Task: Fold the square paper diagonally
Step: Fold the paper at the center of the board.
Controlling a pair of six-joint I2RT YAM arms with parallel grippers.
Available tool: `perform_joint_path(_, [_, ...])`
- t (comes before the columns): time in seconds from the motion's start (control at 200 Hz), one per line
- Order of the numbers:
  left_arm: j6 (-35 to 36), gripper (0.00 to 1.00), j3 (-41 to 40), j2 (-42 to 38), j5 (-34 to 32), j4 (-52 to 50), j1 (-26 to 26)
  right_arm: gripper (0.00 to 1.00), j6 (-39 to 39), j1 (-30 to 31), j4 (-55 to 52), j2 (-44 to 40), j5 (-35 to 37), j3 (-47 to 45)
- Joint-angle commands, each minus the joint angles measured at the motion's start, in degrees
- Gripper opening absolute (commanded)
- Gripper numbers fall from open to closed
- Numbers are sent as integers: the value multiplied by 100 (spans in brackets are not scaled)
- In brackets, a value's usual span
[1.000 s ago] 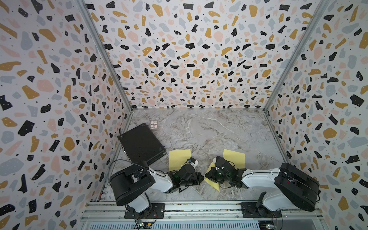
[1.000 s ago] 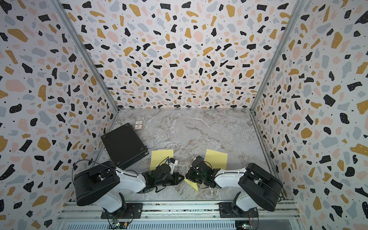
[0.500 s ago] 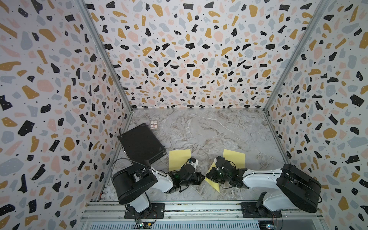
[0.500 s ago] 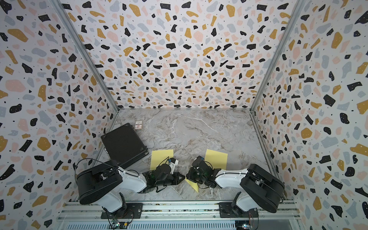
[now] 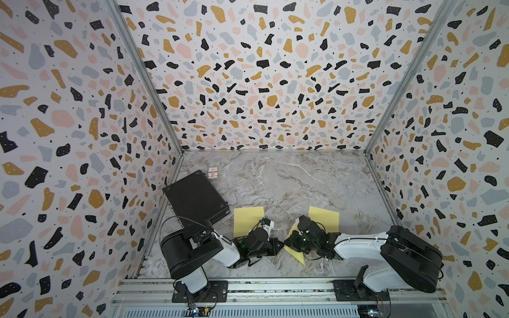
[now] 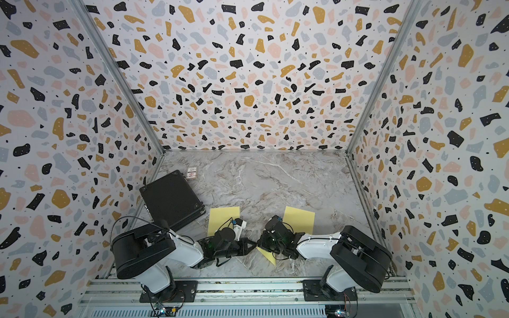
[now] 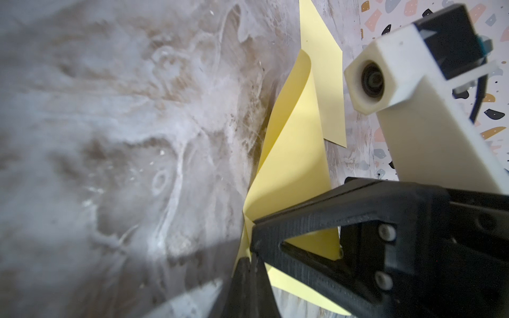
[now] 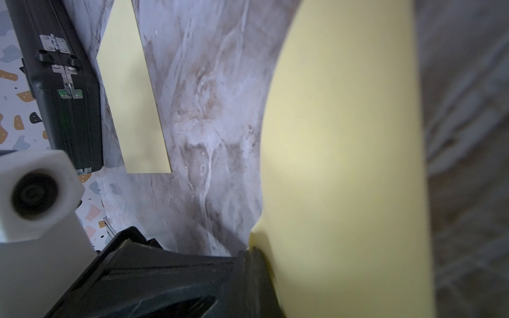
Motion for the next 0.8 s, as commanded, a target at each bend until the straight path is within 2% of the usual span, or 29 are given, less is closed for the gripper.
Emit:
perform_joint_path(0.0, [5, 0, -185, 185, 13, -458, 18, 0, -33, 31, -144, 13, 123, 73])
perform_joint_path(0.796, [40, 0, -182, 185, -4, -502, 19, 0, -140, 29, -361, -72, 366, 238])
